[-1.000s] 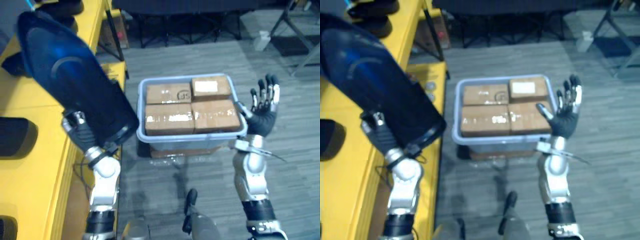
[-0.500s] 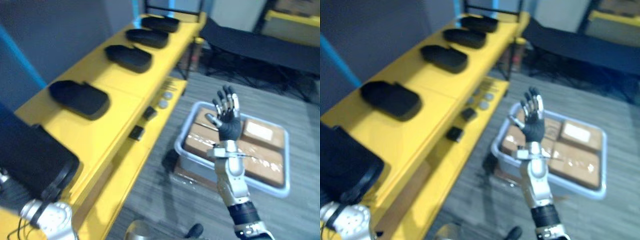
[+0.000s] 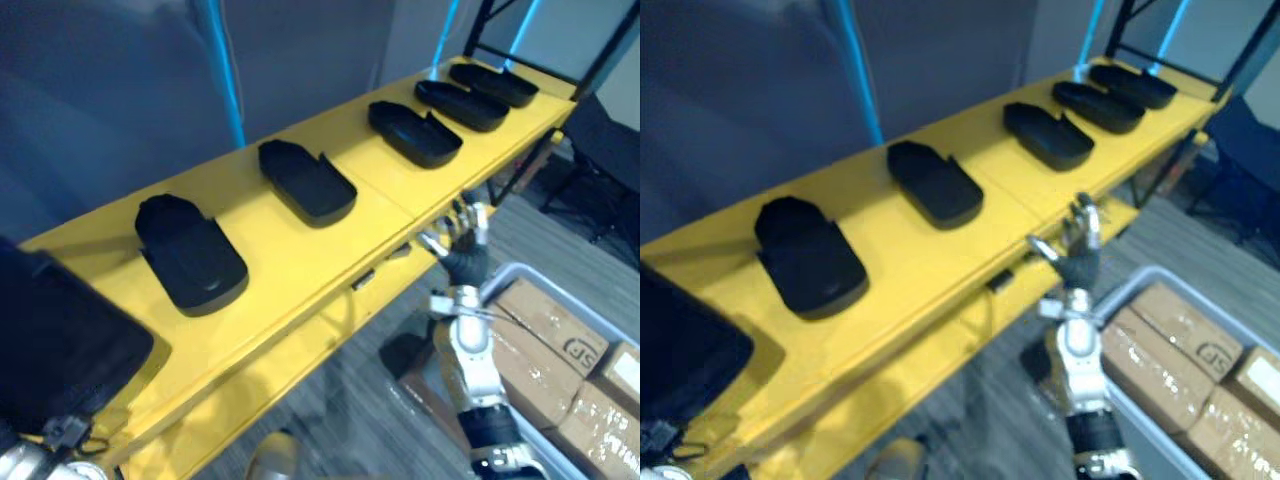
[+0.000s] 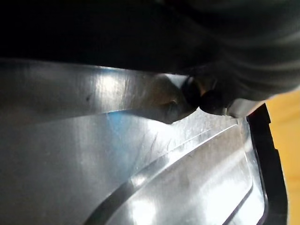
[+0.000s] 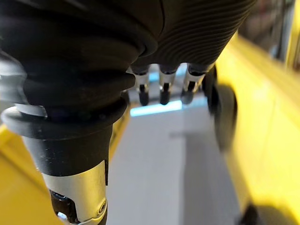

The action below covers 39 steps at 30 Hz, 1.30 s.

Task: Walk over and take plastic housings, then place them on the shelf

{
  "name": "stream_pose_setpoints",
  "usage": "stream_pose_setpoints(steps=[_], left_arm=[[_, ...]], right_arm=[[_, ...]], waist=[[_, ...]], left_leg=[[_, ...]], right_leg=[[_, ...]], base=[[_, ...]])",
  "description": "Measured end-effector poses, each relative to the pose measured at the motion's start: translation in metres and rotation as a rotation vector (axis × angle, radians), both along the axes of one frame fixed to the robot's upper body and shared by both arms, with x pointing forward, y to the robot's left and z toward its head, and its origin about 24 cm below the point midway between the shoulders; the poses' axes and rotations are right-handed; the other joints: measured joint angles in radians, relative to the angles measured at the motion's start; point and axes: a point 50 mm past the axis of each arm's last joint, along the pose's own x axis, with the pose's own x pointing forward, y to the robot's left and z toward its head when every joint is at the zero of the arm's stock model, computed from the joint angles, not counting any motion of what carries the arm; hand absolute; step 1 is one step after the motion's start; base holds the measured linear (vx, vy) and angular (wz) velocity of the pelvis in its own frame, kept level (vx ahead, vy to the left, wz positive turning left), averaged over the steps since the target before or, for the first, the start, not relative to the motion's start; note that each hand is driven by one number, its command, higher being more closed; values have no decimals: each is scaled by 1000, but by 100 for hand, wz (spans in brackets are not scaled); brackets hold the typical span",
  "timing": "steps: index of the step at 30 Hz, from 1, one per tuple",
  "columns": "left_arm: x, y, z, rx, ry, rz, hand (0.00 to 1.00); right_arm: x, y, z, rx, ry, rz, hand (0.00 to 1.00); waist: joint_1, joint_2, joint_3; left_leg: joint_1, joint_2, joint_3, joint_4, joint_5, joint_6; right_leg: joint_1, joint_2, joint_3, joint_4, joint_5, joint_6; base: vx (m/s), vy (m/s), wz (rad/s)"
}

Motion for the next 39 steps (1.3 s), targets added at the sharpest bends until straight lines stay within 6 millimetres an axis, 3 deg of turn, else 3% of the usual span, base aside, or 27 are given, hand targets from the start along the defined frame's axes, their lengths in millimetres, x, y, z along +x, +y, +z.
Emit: stream_pose_setpoints(steps=[1, 2, 4, 7, 8, 9, 12, 14, 19, 24, 28, 30, 31, 32, 33, 35, 36, 38, 39], left_arm=[[6, -2, 10, 50, -24, -41, 100], [15, -6, 16, 74, -50, -84, 100], [30, -11, 21, 64, -93, -134, 100], [52, -16, 20, -15, -114, -189, 100], [59, -19, 21, -37, -116, -208, 100], [65, -23, 15, -79, -98, -224, 100], [65, -33, 1, -114, -17, -233, 100], [61, -36, 6, -93, -36, -246, 100], [57, -40, 17, -45, -98, -270, 100], [77, -34, 15, -68, -39, -272, 100], [77, -22, -20, -222, 174, -280, 100], [67, -17, -41, -273, 277, -273, 100], [59, -14, -53, -315, 325, -267, 100], [53, -11, -59, -338, 351, -261, 100], [47, -8, -63, -357, 359, -250, 100], [39, -2, -64, -368, 348, -204, 100], [38, -3, -63, -356, 344, -212, 100], [41, -7, -62, -334, 345, -253, 100], [42, -8, -61, -321, 351, -277, 100]], right_arm=[[-1, 1, 0, -7, -8, 15, 0], [-3, 1, 2, -17, -24, 27, 0], [-9, -6, 14, -33, -88, 22, 0], [-22, -24, 29, -81, -170, -17, 0], [-28, -33, 33, -106, -190, -43, 0], [-29, -43, 37, -129, -198, -66, 0], [-27, -54, 40, -144, -184, -75, 0], [-25, -54, 45, -144, -206, -72, 0], [-26, -48, 54, -141, -257, -62, 0], [-28, -42, 60, -139, -319, -7, 0], [-11, -19, 73, -92, -358, 147, 0], [-7, -14, 67, -89, -316, 170, 0], [-5, -15, 62, -85, -291, 168, 0], [-4, -17, 59, -83, -272, 164, 0], [-4, -18, 58, -83, -263, 158, 0], [-7, -23, 52, -71, -245, 143, 0], [-10, -28, 46, -57, -225, 125, 0], [-16, -37, 41, -37, -212, 87, 0], [-19, -41, 42, -17, -228, 63, 0]], waist=[[-22, 9, 13], [-43, 11, 14], [-57, 11, 14], [-98, 12, 14], [-120, -14, 2], [-129, -12, 10], [-123, 58, -4], [-123, 64, -8], [-130, 62, -7], [-139, 50, 0], [-120, 49, 1], [-97, 47, 1], [-80, 44, 1], [-74, 42, -1], [-70, 42, -2], [-68, 54, -1], [-74, 60, -4], [-83, 65, -11], [-87, 55, -17]], left_leg=[[27, 20, -19, -18, 0, 6], [34, 40, -44, -30, -6, 14], [16, 62, -86, -45, -6, 13], [-47, 69, -185, -67, 3, -2], [-83, 63, -211, -80, 28, -46], [-82, 76, -215, -104, 54, -96], [-80, 153, -124, -135, 121, -146], [-75, 172, -96, -148, 145, -144], [-25, 178, -12, -191, 156, -146], [-28, 120, -20, -162, 128, -123], [-68, 105, -97, -112, 130, -124], [-86, 112, -99, -101, 151, -101], [-108, 112, -63, -101, 197, -70], [-117, 112, -36, -137, 255, -50], [-125, 117, 7, -142, 258, -40], [-189, 121, 131, 75, 106, 30], [-187, 126, 189, 125, 66, 43], [-166, 116, 219, 65, 74, 29], [-147, 99, 222, -35, 111, -12]], right_leg=[[-46, 3, 97, 84, -18, -13], [-65, 41, 157, 94, -119, -20], [-82, 122, 236, -11, -207, -28], [-84, 235, 431, -250, -225, -18], [-69, 257, 472, -333, -221, -11], [-49, 263, 450, -336, -193, 73], [-37, 323, 381, -289, -228, 29], [-28, 341, 369, -284, -234, 19], [-5, 338, 360, -285, -244, 7], [-8, 279, 344, -223, -296, 35], [-5, 257, 255, -125, -372, 24], [-4, 263, 212, -100, -409, -2], [-4, 268, 190, -103, -417, -19], [-3, 272, 180, -127, -408, -35], [-3, 270, 152, -149, -391, -47], [-1, 267, 107, -167, -365, -40], [13, 269, 89, -176, -352, -28], [25, 272, 73, -192, -347, -22], [14, 270, 71, -221, -334, -25]], base=[[-65, 180, 23], [-101, 91, 38], [-29, -101, 58], [19, -251, 92], [71, -483, 146], [90, -451, 120], [140, -327, 60], [110, -199, 33], [59, -47, -2], [-24, 62, 14], [-117, -54, 62], [-84, -46, 67], [-90, 15, 71], [-107, 6, 79], [-49, -12, 67], [-30, -25, 63], [-33, 24, 57], [-15, 103, 42], [-43, 90, 23]])
